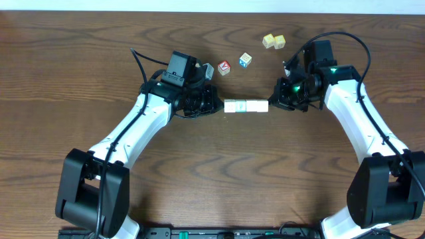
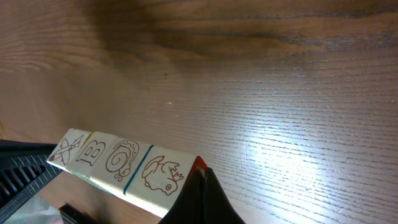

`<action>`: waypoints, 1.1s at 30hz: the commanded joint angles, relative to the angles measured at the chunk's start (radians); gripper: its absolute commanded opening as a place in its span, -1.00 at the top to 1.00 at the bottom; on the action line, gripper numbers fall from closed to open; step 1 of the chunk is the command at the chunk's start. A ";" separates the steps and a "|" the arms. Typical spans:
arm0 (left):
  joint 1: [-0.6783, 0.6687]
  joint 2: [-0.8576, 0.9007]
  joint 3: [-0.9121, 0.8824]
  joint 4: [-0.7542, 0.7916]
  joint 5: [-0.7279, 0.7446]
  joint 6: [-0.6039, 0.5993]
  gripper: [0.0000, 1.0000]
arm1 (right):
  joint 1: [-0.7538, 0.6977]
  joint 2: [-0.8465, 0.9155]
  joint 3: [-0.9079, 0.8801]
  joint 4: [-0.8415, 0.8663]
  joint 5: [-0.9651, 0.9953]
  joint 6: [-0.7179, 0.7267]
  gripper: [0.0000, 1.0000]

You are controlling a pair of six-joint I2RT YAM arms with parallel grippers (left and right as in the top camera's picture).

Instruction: Lift 4 blocks

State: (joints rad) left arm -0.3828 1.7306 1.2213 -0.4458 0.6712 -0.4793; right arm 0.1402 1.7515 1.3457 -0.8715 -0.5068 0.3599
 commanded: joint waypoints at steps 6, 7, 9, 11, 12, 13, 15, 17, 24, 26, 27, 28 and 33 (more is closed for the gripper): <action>-0.036 -0.008 0.015 0.020 0.107 -0.016 0.86 | 0.066 -0.022 0.005 0.000 -0.198 0.014 0.98; -0.036 -0.008 0.015 0.019 0.107 -0.016 0.86 | 0.066 -0.022 0.005 0.000 -0.198 0.014 0.98; -0.036 -0.008 0.015 0.019 0.107 -0.016 0.86 | 0.066 -0.022 0.005 0.000 -0.198 0.014 0.98; -0.036 -0.008 0.015 0.019 0.107 -0.016 0.85 | 0.066 -0.022 0.005 0.000 -0.198 0.014 0.98; -0.036 -0.008 0.015 0.019 0.107 -0.016 0.86 | 0.066 -0.022 0.005 0.000 -0.198 0.014 0.98; -0.036 -0.008 0.015 0.019 0.107 -0.016 0.86 | 0.066 -0.022 0.005 0.000 -0.198 0.014 0.98; -0.036 -0.008 0.015 0.019 0.107 -0.016 0.85 | 0.066 -0.022 0.005 0.000 -0.198 0.014 0.98; -0.036 -0.008 0.015 0.019 0.107 -0.016 0.86 | 0.066 -0.022 0.005 0.000 -0.198 0.014 0.98; -0.036 -0.008 0.015 0.019 0.107 -0.016 0.85 | 0.066 -0.022 0.005 0.000 -0.198 0.014 0.98; -0.036 -0.008 0.015 0.019 0.107 -0.016 0.86 | 0.066 -0.022 0.005 0.000 -0.198 0.014 0.98; -0.036 -0.008 0.015 0.019 0.107 -0.016 0.86 | 0.066 -0.022 0.005 0.000 -0.198 0.014 0.98; -0.036 -0.008 0.015 0.019 0.107 -0.016 0.85 | 0.066 -0.022 0.005 0.000 -0.198 0.014 0.98; -0.036 -0.008 0.015 0.019 0.107 -0.016 0.86 | 0.066 -0.022 0.005 0.000 -0.198 0.014 0.98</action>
State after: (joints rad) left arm -0.3828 1.7306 1.2213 -0.4458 0.6708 -0.4942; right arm 0.1436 1.7515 1.3457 -0.8715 -0.4999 0.3599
